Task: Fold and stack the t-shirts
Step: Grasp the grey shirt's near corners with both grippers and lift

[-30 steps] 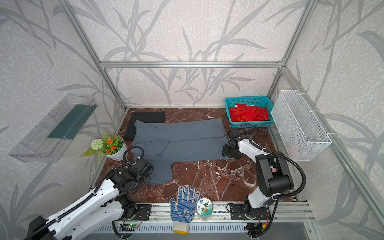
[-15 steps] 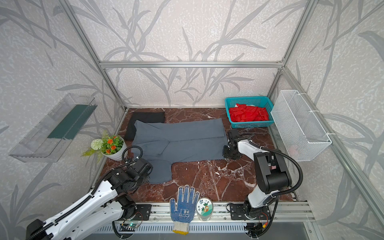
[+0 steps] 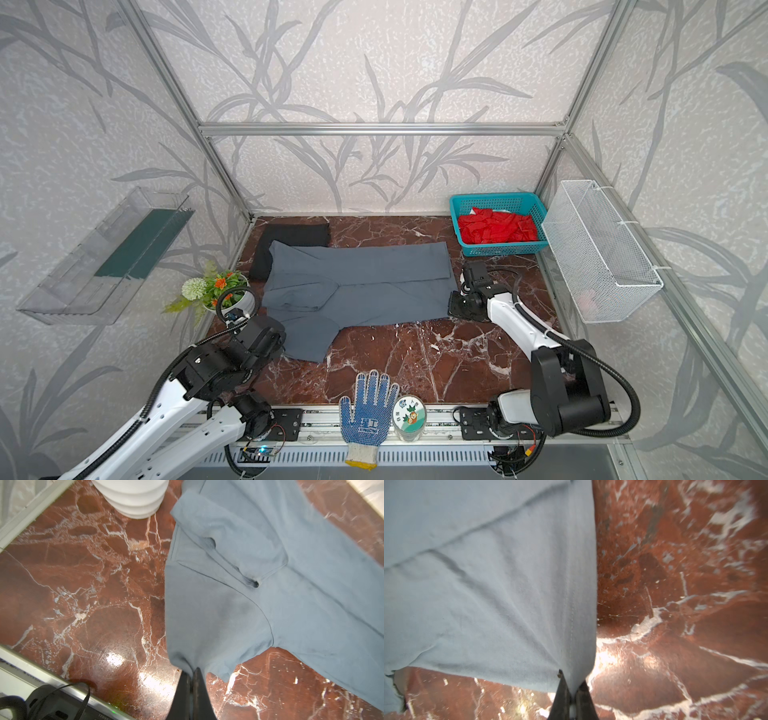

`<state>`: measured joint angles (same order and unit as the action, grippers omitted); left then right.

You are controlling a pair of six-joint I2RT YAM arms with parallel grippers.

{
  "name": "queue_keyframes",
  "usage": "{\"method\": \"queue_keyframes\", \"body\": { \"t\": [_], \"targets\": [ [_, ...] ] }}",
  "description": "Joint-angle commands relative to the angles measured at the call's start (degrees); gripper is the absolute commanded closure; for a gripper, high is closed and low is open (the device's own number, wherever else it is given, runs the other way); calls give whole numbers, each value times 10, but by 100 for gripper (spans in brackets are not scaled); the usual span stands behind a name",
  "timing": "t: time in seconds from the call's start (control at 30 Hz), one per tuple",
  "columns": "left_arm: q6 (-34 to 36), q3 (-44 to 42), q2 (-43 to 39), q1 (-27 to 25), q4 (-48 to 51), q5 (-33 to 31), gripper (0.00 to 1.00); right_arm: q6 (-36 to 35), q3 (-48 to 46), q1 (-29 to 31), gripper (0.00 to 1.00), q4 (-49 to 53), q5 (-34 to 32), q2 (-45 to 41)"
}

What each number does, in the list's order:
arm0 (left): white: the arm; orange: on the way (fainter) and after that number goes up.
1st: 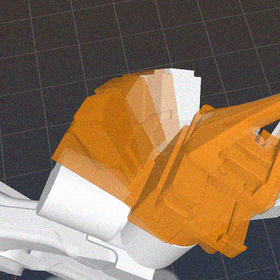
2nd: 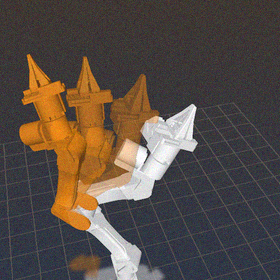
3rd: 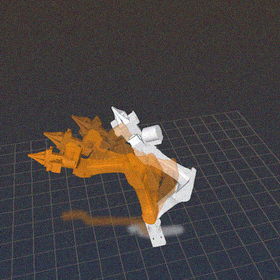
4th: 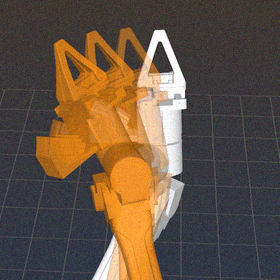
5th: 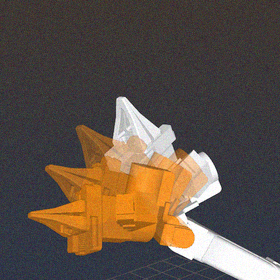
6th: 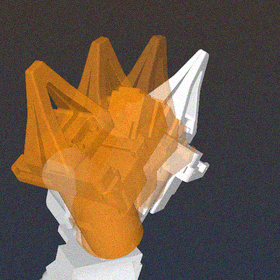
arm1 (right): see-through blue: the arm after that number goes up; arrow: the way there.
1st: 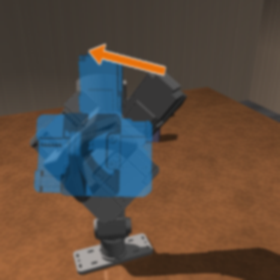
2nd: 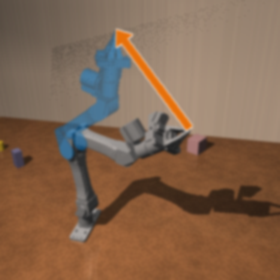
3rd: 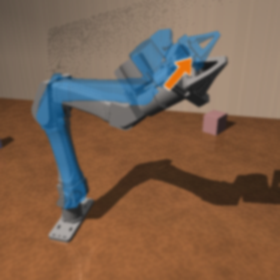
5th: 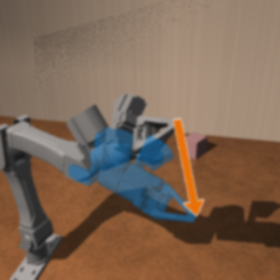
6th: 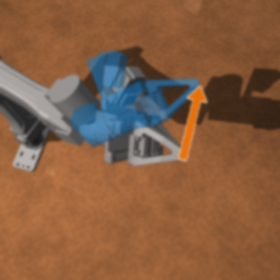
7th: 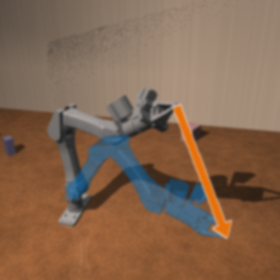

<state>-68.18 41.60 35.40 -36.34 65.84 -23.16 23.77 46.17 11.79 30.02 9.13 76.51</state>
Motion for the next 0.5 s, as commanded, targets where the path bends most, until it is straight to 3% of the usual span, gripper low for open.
{"method": "queue_keyframes", "body": {
  "t": [0.0, 0.3, 0.47],
  "targets": [
    [11, 22, -17, 1, 52, -33, 100, -2, -19, 2, 98, 66, -4, -41],
    [14, 57, -71, 1, 93, -18, 100, 22, -66, 4, 97, 134, -6, -164],
    [70, 68, -50, 1, 65, -41, 100, 28, -68, 3, 97, 111, 9, -150]
  ]
}}
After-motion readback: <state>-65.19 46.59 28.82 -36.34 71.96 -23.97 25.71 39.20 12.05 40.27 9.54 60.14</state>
